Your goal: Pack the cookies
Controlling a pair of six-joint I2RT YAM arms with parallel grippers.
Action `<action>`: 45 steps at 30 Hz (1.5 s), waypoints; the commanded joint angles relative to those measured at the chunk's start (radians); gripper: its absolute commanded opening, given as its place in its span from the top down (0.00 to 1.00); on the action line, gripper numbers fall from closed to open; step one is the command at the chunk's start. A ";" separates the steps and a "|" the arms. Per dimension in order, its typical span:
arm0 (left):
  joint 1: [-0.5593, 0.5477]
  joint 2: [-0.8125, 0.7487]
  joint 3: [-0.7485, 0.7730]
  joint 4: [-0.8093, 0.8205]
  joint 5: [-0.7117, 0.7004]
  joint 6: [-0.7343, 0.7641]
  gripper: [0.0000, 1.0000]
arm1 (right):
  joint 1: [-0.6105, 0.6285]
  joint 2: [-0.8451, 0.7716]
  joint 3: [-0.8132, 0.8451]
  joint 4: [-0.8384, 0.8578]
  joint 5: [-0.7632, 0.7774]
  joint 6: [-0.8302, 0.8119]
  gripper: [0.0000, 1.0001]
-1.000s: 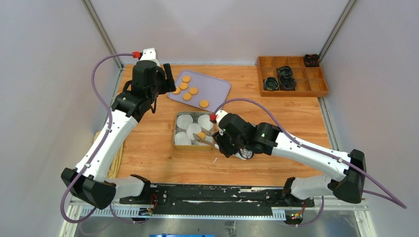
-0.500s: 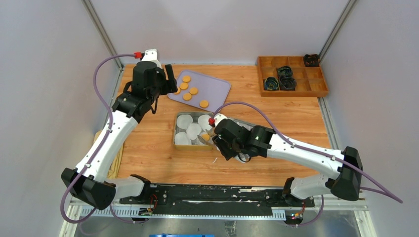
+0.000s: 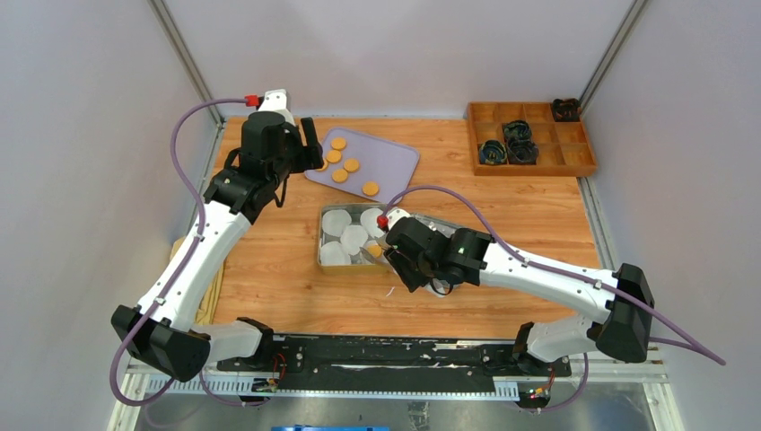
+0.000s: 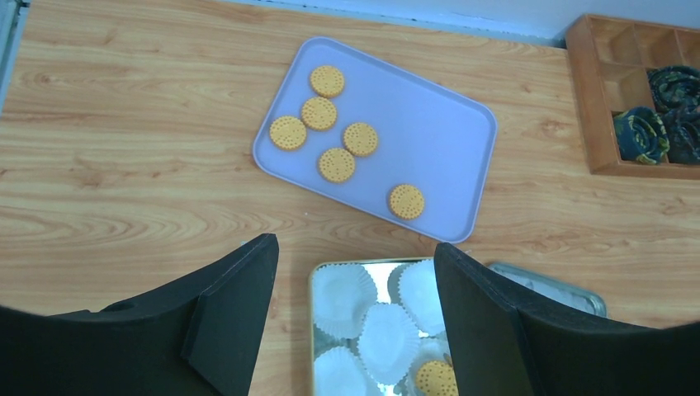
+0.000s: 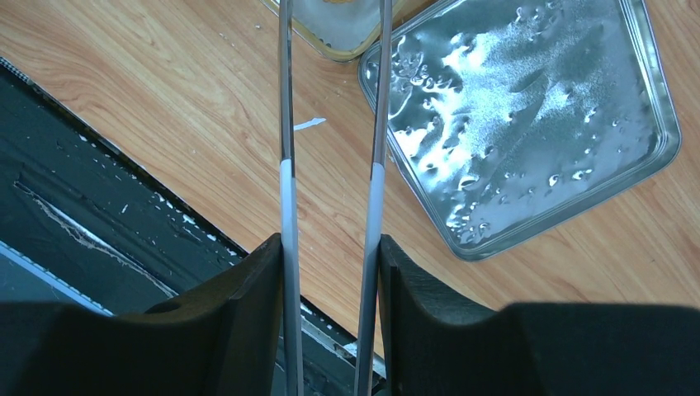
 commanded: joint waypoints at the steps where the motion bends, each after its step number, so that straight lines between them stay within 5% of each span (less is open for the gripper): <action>1: -0.002 -0.007 0.002 0.013 0.029 0.011 0.25 | 0.013 -0.027 0.023 -0.007 0.026 0.023 0.60; 13: -0.003 -0.018 0.016 0.014 0.075 0.014 0.22 | 0.013 -0.046 0.034 0.010 0.069 0.020 0.43; 26: -0.002 -0.026 0.010 0.044 0.088 0.018 0.22 | 0.003 -0.004 0.141 0.105 0.274 -0.071 0.61; 32: -0.002 -0.022 0.002 0.048 0.069 0.025 0.22 | -0.128 0.141 0.226 0.191 0.261 -0.142 0.54; 45: -0.002 0.001 0.057 0.018 -0.070 0.068 0.21 | -0.359 0.553 0.486 0.315 0.037 -0.227 0.53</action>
